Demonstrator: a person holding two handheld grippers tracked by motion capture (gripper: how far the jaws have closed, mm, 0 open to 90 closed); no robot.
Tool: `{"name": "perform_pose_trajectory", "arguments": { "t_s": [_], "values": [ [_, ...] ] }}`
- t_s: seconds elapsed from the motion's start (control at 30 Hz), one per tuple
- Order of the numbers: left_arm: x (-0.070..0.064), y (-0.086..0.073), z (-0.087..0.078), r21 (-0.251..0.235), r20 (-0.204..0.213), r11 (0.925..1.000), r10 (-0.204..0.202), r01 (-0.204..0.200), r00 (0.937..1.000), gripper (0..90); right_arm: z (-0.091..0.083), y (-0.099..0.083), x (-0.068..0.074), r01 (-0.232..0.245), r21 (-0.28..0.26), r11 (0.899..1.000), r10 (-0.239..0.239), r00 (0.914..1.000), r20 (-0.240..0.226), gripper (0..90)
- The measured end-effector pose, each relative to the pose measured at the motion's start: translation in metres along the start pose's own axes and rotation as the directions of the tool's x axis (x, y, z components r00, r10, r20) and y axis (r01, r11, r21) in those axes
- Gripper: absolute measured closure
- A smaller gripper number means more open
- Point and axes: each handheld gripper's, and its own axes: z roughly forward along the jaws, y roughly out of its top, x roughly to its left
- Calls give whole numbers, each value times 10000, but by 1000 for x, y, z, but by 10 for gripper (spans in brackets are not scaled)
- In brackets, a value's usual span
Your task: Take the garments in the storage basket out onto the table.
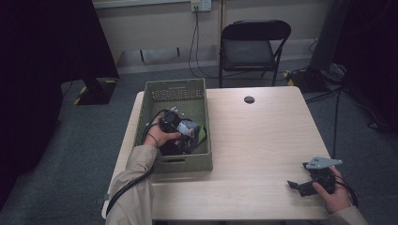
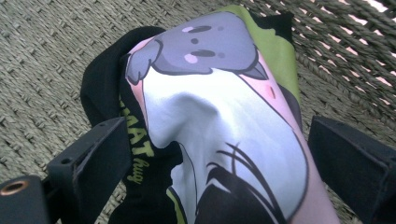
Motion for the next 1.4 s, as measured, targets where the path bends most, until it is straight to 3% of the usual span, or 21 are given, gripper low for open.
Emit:
{"name": "perform_pose_trajectory", "arguments": {
  "t_s": [0.6,0.87,1.13,1.4],
  "values": [
    [0,-2,18,913,17,9956,-194,192,9998,150,0,0,0,9,-3,10000,-9,10000,0,0],
    [1,-2,18,1179,-183,9929,-141,162,9997,288,0,0,0,3,-1,10000,-3,10000,-1,0],
    [1,-3,13,1041,-247,9937,-395,419,9989,490,0,0,0,1,-1,10000,-1,10000,0,0],
    [3,-5,2,623,-146,9930,-999,1007,9949,550,0,0,0,8,-2,10000,-8,10000,0,0]
  ]
}}
